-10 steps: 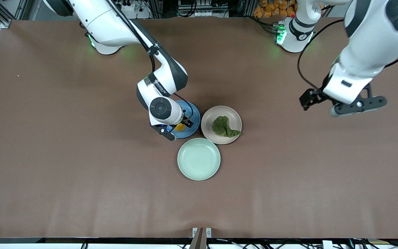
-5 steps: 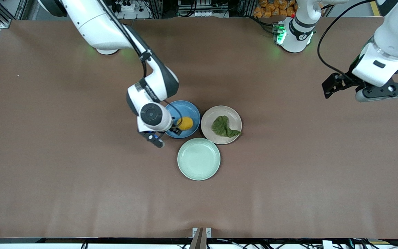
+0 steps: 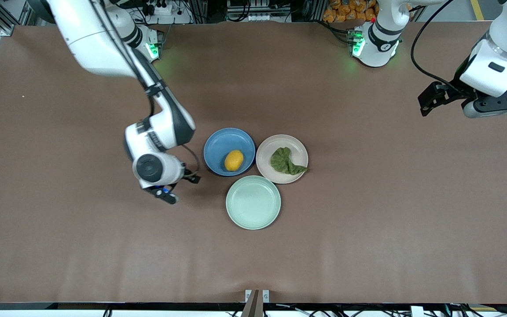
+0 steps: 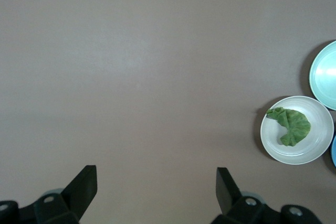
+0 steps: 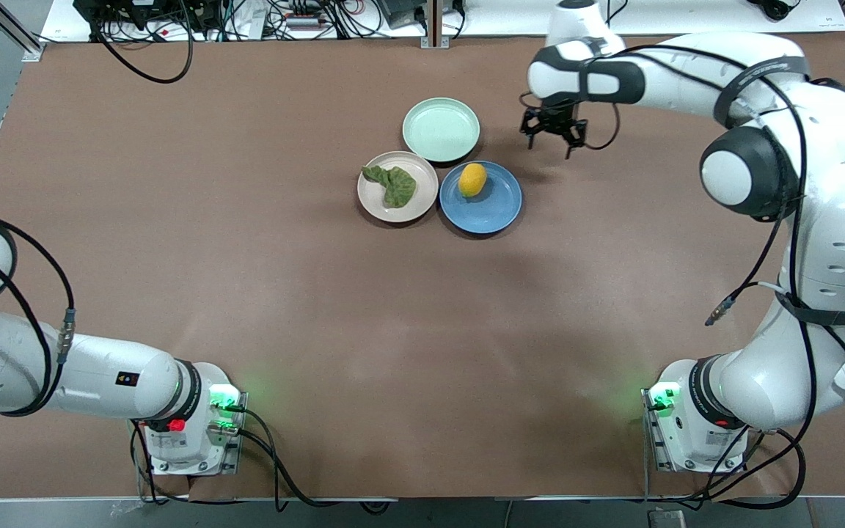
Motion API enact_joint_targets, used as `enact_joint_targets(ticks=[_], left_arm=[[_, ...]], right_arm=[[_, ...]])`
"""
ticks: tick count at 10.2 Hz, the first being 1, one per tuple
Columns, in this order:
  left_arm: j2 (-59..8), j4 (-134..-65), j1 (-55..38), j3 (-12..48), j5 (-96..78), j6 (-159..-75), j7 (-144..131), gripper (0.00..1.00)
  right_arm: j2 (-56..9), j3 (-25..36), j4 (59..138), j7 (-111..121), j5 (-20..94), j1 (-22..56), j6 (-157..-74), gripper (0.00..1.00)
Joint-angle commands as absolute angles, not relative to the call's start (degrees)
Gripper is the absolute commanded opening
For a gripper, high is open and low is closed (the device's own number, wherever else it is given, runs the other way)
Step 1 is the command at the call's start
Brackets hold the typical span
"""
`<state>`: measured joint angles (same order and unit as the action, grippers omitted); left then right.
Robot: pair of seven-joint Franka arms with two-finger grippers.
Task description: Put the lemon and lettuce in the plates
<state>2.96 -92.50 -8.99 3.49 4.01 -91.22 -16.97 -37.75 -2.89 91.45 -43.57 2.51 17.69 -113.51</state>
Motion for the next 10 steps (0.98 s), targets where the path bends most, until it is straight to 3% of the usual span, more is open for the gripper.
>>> enact_joint_targets(ticks=[1, 7, 10], left_arm=[[4.4, -93.4, -8.5, 3.9, 4.2, -90.3, -15.2, 1.00], [5.2, -93.4, -8.4, 3.8, 4.2, -90.1, -14.7, 1.00], [5.4, -93.4, -8.4, 3.4, 4.1, -90.1, -14.3, 1.00]], right_arm=[[-35.9, -3.9, 93.7, -32.2, 1.6, 11.5, -113.9, 1.00], [-35.1, -4.0, 93.4, -7.2, -1.8, 0.1, -116.5, 1.00], [-29.4, -4.0, 98.5, -5.1, -1.9, -0.3, -117.0, 1.00]])
